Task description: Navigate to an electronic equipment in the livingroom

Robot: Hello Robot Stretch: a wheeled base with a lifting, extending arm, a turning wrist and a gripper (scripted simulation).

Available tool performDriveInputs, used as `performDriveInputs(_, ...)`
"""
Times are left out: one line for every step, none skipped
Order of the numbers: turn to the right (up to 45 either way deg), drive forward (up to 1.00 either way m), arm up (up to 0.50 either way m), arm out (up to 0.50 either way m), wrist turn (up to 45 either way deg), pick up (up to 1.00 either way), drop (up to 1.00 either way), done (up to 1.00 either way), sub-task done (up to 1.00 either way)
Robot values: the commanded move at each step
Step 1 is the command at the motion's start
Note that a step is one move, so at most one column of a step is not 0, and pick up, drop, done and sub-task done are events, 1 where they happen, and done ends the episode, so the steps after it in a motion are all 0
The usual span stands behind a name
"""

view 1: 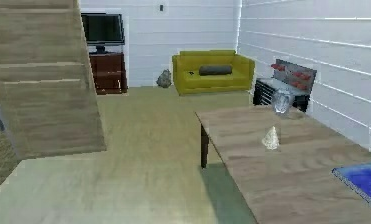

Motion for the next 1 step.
performDriveInputs(-9.0,0.00,0.00,0.00,0.0,0.00,0.00,0.00,0.00)
